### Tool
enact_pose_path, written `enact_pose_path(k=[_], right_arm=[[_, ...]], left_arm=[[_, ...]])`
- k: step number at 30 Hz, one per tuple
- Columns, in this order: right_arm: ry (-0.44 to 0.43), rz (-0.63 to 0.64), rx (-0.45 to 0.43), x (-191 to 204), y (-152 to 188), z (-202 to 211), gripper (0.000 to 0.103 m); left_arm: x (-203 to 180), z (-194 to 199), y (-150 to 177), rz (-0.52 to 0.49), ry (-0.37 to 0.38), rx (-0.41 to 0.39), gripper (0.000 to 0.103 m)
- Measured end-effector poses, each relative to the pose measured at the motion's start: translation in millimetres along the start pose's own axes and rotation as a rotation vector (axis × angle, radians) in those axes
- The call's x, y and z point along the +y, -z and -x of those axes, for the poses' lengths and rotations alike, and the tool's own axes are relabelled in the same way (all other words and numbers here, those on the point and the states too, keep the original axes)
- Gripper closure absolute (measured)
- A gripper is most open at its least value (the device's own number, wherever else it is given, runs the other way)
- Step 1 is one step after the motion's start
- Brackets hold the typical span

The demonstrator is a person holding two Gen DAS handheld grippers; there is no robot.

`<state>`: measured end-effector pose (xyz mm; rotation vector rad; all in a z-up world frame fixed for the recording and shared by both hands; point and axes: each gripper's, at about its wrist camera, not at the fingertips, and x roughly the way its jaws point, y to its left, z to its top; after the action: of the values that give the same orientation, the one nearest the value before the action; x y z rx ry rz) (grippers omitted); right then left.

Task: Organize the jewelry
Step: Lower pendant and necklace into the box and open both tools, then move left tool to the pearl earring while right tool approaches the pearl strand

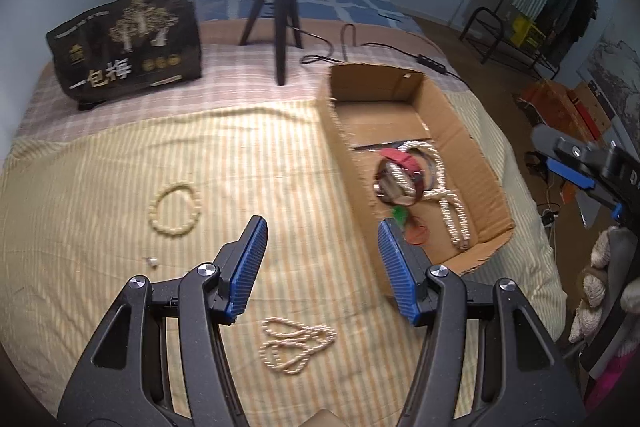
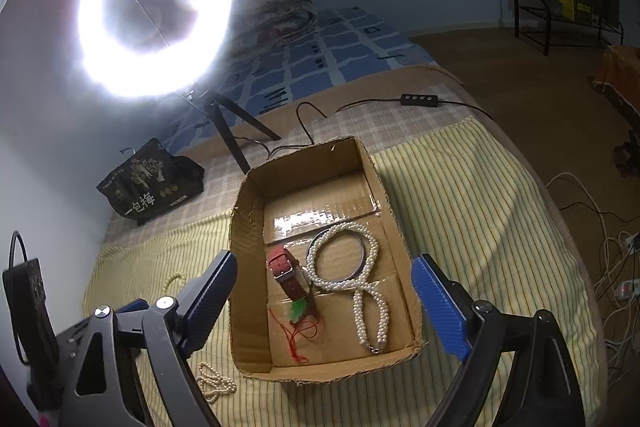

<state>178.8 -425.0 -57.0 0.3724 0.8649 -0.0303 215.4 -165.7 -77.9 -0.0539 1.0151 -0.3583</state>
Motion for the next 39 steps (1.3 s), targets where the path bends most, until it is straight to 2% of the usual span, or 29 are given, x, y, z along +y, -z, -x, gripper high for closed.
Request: enact_pose_path(k=[6,9,17,24,27,28,30,36,39], right_arm=[[-0.01,0.08,-0.024,22,17,7,0.002],[-0.046,0.15,-0.012,40,32,8,0.0],[-0.133,0.253,0.105,83,72,1,0.0],[-0.2,0.332,0.229,110,116,-15,0.001],[-0.181,0.384,0.252,120,134,-24,0.009],[-0.174,0.401,0.264,122,141,-28,0.013],[-0.155,0.437,0.288,127,152,-36,0.019],[-0.145,0.509,0.33,136,167,-48,0.021],[-0.151,0.527,0.334,139,166,-54,0.021]], left_arm=[[45,18,-1,0.03,-0.051,-0.043,0.044],[72,27,-1,0.064,-0.061,-0.061,0.044],[126,36,6,0.122,-0.123,-0.05,0.044],[141,34,20,0.124,-0.118,-0.006,0.044],[145,28,23,0.148,-0.101,0.016,0.045],[146,26,25,0.151,-0.097,0.021,0.048],[146,18,26,0.155,-0.097,0.043,0.063],[151,-12,31,0.205,-0.057,0.12,0.078],[150,-24,32,0.211,-0.063,0.143,0.078]])
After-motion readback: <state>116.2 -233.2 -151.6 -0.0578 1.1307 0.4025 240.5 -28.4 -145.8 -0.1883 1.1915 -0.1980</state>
